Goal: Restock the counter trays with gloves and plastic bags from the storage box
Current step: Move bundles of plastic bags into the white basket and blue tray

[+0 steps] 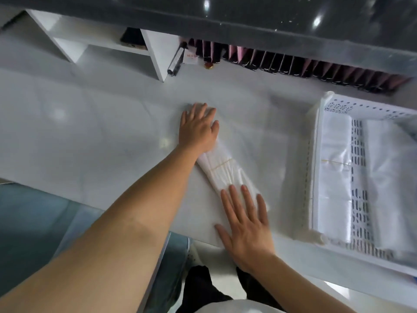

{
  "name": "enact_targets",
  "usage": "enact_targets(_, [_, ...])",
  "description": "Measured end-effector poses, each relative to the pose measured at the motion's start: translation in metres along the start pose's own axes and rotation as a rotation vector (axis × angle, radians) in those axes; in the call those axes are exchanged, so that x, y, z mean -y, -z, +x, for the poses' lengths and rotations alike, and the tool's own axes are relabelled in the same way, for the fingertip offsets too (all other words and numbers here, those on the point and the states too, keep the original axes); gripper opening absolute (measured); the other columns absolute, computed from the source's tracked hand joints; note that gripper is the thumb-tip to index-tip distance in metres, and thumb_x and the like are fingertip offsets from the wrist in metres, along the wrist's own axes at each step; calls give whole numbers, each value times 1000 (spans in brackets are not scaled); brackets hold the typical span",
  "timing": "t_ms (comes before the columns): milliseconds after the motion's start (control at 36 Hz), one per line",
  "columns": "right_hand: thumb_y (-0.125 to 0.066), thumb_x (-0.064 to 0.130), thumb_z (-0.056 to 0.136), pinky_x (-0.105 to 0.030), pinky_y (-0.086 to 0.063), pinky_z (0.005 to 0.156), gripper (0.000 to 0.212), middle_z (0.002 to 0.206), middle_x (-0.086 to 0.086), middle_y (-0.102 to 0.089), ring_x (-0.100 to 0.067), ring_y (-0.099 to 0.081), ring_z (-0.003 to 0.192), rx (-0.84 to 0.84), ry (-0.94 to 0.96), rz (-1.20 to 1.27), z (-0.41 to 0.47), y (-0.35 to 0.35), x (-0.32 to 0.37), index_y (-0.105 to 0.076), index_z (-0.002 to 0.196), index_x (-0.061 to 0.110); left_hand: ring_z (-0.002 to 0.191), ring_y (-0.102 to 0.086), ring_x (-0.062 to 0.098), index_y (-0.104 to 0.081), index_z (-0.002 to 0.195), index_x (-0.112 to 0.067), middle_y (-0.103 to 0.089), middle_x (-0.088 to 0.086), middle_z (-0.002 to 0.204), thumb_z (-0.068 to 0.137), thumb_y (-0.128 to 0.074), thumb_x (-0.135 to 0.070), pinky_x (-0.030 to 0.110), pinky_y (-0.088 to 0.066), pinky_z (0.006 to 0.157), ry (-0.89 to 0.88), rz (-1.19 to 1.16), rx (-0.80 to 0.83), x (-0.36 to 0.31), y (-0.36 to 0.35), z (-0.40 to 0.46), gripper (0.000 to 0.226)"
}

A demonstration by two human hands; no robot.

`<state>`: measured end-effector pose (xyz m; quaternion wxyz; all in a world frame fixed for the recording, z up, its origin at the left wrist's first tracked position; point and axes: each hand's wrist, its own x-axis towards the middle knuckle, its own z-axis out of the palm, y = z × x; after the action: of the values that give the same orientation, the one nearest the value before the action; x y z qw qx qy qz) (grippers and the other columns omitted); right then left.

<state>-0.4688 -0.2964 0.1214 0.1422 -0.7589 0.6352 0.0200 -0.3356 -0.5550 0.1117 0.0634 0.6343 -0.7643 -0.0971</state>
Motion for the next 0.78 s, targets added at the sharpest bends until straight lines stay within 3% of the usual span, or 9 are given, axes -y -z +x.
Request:
enact_targets(222, [-30, 63, 93, -52, 0, 118, 71, 166, 3, 2, -25, 10, 151, 86, 57, 135, -22, 21, 2, -21, 155, 29, 149, -21, 27, -39, 149, -22, -30, 6, 161, 100, -41, -43, 47, -11, 120, 103, -207, -63, 4, 17, 0, 53])
enact_targets(278, [-41, 55, 93, -45, -15, 120, 59, 163, 1, -19, -25, -17, 150, 7, 2, 385, -17, 40, -3, -36, 148, 34, 146, -27, 30, -41, 148, -18, -35, 11, 158, 96, -52, -36, 47, -18, 118, 181, -334, -167, 2, 28, -24, 56])
enact_targets(333, [-53, 42, 91, -40, -42, 105, 44, 146, 2, -42, -24, -49, 129, -190, -63, 569, -9, 57, -11, -52, 133, 31, 141, -37, 30, -46, 145, -14, -43, 15, 152, 91, -59, -25, 44, -27, 116, 308, -492, -264, -1, 38, -57, 57])
enact_targets(417, [-58, 37, 89, -31, -50, 88, 42, 134, 5, -50, -19, -59, 111, -317, -143, 667, 18, 77, -25, -53, 130, 28, 130, -49, 23, -48, 144, -17, -50, 9, 146, 89, -59, -16, 36, -39, 109, 587, -933, -251, -8, 48, -113, 57])
enact_targets(500, [-61, 41, 89, -36, -51, 93, 59, 140, 0, -49, -21, -60, 112, -107, -287, 685, 61, 86, -36, -40, 143, 30, 115, -60, 23, -46, 145, -21, -59, 11, 137, 91, -58, -12, 37, -48, 94, 849, -1306, -112, -23, 50, -156, 55])
enact_targets(556, [-61, 40, 89, -37, -48, 96, 64, 135, -5, -55, -28, -58, 117, 64, -340, 687, 92, 89, -39, -37, 146, 25, 100, -62, 21, -41, 147, -19, -64, 7, 114, 93, -56, -11, 32, -50, 80, 920, -1490, -1, -34, 50, -170, 57])
enact_targets(611, [-63, 35, 88, -30, -47, 87, 61, 119, -6, -62, -29, -60, 112, 175, -350, 733, 119, 92, -41, -44, 143, 19, 103, -64, 23, -44, 143, -19, -65, 4, 106, 93, -57, -13, 39, -53, 85, 958, -1616, 92, -41, 53, -170, 51])
enact_targets(694, [-69, 25, 81, -31, -53, 64, 46, 98, -7, -66, -27, -65, 81, 303, -369, 803, 142, 101, -43, -57, 125, 19, 103, -69, 25, -65, 112, -22, -72, 8, 112, 89, -61, -18, 49, -53, 95, 925, -1570, 263, -46, 61, -162, 24])
enact_targets(778, [-71, 22, 80, -26, -53, 49, 35, 86, -5, -65, -19, -61, 61, 456, -356, 943, 141, 109, -51, -64, 113, 14, 95, -72, 28, -65, 118, -23, -73, 9, 107, 89, -61, -16, 50, -56, 89, 849, -1588, 382, -41, 66, -158, 30])
